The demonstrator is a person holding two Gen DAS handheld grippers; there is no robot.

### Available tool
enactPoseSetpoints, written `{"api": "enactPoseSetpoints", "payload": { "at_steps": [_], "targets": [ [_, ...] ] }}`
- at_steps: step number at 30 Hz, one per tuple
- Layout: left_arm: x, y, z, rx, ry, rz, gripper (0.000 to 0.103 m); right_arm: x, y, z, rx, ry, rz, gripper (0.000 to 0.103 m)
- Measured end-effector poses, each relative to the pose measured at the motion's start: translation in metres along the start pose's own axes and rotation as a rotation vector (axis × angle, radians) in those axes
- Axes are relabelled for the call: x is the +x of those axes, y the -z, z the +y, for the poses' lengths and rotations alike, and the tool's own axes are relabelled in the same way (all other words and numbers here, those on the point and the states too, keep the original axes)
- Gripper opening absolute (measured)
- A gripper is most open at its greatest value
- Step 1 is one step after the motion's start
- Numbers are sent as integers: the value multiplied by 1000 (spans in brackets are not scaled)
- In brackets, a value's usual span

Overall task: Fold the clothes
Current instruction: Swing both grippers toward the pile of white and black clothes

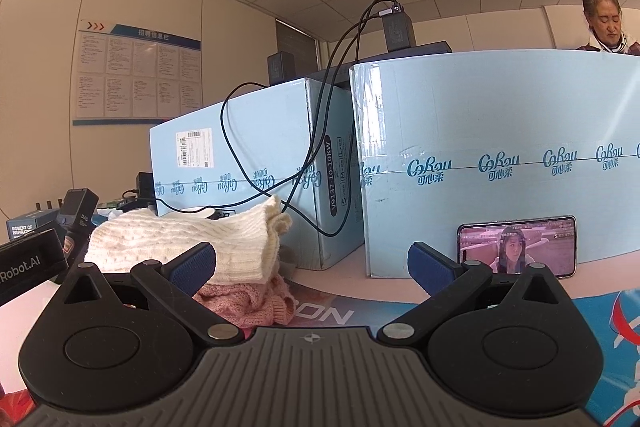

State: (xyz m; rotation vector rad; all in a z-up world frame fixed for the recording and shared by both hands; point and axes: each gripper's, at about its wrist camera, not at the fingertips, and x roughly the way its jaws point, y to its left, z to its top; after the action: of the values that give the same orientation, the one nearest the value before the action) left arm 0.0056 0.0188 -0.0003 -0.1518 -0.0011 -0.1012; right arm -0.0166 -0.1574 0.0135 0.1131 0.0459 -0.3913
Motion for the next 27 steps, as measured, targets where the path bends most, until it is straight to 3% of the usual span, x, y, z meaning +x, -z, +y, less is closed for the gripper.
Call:
{"api": "enactPoseSetpoints", "payload": {
  "at_steps": [11, 18, 21, 24, 27],
  "targets": [
    [3, 2, 3, -32, 54, 13, 103, -35, -6, -10, 40, 38, -6, 103],
    [-7, -1, 6, -58, 86, -54, 103, -65, -8, -15, 45, 51, -32, 103],
    [-22, 0, 1, -26, 158, -140, 103, -77, -10, -22, 54, 59, -37, 103],
    [-36, -6, 0, -42, 275, -160, 103, -90, -13, -34, 75, 53, -28, 103],
    [-43, -13, -5, -58, 354, -132, 103, -104, -15, -44, 75, 65, -31, 103]
  ]
}}
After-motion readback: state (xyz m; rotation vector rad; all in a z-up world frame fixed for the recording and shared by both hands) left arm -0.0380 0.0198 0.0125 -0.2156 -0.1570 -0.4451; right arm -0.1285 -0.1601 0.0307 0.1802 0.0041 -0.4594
